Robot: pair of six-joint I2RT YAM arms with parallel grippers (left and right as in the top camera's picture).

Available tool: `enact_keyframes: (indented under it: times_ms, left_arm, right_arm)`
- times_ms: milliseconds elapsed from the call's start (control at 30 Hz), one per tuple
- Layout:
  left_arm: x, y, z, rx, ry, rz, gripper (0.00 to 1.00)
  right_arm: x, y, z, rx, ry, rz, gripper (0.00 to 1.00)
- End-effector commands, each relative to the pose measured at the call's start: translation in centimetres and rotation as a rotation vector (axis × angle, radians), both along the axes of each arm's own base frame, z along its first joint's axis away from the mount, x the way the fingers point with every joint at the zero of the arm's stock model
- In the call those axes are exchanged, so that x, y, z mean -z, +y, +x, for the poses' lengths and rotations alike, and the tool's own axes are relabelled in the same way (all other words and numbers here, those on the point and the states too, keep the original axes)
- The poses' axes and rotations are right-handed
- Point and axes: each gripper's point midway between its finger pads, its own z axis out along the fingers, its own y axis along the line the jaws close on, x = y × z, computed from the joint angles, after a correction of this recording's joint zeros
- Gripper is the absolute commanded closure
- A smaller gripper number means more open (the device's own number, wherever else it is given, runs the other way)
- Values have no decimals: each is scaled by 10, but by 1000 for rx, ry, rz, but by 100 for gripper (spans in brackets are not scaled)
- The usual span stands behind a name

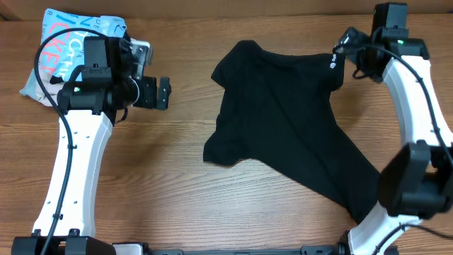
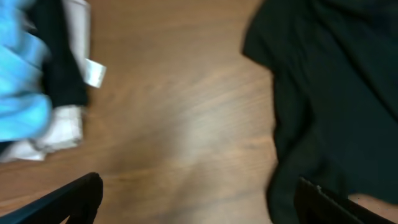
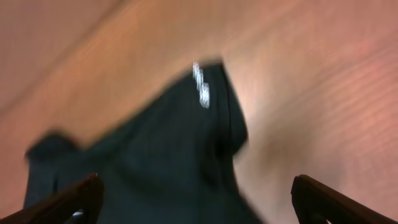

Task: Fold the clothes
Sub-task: 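Grasp the shirt's left edge with the left gripper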

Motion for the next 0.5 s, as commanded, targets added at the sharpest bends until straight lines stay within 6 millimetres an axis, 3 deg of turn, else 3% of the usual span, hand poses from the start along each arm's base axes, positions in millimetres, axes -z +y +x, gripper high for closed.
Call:
enact_keyframes:
  times_ms: [0,100,233,467]
  left_arm:
    - [-1,-17,-12,98,35,-46,0]
    - [9,-18,-31,94,124,-54,1]
    - [30,-25,-58,79,259,-74,10]
    - [82,-52,-76,51,349,-82,11]
  right_arm:
    - [-72,23,-24,-93,-109,64,0]
    - [-82,32,-63,-107,-34,100,0]
    - [-83,41,-120,-75,113,130,6]
    - [-85,55,-162,-104,220,99,11]
